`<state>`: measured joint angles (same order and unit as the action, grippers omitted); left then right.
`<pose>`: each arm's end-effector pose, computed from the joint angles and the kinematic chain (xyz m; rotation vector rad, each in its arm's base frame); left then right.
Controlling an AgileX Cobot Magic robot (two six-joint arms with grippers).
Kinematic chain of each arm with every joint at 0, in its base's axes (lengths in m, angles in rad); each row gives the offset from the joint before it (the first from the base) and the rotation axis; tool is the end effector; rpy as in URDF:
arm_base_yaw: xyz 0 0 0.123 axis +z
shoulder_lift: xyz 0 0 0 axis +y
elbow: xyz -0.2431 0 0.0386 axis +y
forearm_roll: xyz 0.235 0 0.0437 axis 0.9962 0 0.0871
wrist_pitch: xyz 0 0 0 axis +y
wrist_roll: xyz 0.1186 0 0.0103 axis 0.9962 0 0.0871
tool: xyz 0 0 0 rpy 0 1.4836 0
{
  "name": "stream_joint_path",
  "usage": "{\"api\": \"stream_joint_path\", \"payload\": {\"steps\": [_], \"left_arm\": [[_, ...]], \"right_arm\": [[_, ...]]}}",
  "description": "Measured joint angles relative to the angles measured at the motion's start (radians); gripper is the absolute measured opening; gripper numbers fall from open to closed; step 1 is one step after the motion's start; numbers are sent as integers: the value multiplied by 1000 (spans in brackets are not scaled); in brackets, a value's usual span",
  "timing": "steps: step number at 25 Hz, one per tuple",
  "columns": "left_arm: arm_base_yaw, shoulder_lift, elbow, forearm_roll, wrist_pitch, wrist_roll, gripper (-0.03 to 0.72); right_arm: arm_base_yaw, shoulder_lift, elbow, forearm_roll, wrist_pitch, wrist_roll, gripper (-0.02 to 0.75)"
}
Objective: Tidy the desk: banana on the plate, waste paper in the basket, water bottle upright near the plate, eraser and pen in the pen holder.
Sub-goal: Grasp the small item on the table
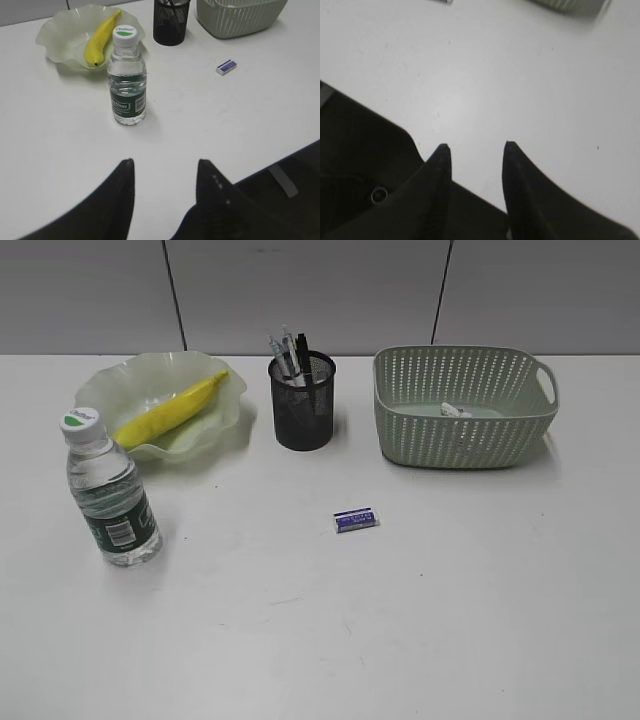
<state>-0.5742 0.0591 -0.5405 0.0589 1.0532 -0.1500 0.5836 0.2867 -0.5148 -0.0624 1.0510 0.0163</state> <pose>0.0477 -0.0236 0.2681 0.4351 2.0293 -0.3770 0.0744 0.0414 0.2447 -0.6557 2.2204 0.2284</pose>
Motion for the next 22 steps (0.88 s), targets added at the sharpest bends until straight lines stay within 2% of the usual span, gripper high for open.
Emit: {"api": "stream_joint_path", "payload": {"steps": [3,6,11,17,22], "left_arm": [[0,123,-18,-28,-66,8,309],[0,308,-40,-101,-264,66,309],[-4,733,-132,-271,-521,271,309],[-93,1300,-432,-314,-528,528,309],[-146,1667,-740,-272,-432,584,375]], "right_arm": [[0,-155,3,0,-7,-1,288],[0,-262,4,0,-8,-3,288],[0,-293,4,-7,-9,-3,288],[0,-293,5,-9,-9,-3,287],[0,-294,5,-10,-10,-3,287]]}}
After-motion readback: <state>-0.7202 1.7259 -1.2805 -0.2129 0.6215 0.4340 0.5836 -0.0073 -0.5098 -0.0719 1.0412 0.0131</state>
